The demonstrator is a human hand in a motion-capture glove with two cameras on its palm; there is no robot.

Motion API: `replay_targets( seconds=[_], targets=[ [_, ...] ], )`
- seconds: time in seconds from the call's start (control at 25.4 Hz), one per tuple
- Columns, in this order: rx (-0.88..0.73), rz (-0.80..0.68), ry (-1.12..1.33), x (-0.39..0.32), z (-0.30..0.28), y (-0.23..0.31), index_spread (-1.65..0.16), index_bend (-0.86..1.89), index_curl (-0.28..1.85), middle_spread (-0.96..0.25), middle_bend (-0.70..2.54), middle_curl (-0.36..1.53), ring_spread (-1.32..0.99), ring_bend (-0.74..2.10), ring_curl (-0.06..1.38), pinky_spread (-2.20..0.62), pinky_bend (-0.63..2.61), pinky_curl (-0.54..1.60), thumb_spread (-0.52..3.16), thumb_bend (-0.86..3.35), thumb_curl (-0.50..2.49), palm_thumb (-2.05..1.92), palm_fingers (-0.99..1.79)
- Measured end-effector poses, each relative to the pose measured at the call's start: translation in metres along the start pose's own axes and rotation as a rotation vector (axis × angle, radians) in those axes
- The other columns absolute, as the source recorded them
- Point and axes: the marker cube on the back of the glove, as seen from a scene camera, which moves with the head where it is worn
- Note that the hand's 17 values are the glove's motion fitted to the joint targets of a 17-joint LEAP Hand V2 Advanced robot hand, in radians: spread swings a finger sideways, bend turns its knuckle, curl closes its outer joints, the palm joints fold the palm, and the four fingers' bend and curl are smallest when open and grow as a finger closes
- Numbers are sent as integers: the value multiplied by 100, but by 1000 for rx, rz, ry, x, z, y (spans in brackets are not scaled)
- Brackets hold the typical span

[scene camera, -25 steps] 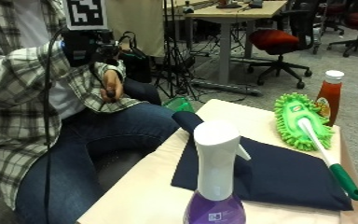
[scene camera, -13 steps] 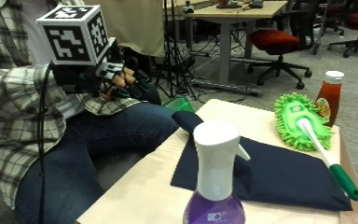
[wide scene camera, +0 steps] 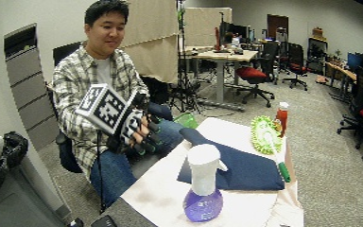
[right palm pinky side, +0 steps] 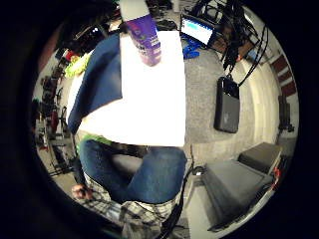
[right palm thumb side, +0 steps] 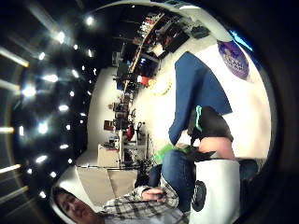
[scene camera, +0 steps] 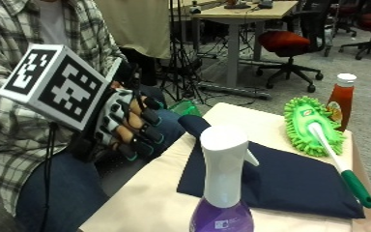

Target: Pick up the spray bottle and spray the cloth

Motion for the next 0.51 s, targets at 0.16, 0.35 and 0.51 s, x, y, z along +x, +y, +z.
replay_targets(
  seconds=[0.16,0.35,0.51],
  targets=[
    [38,74,-114,22,5,-33,-17,9,22,9,21,31,7,51,32,20,29,28,118,20,41,71,28],
    [92,103,-241,44,18,-70,-16,11,22,9,20,32,8,51,33,20,32,30,115,18,43,75,24],
    [167,58,-288,52,27,-98,-18,14,23,7,17,32,8,48,33,20,33,32,111,16,45,79,18]
  ],
)
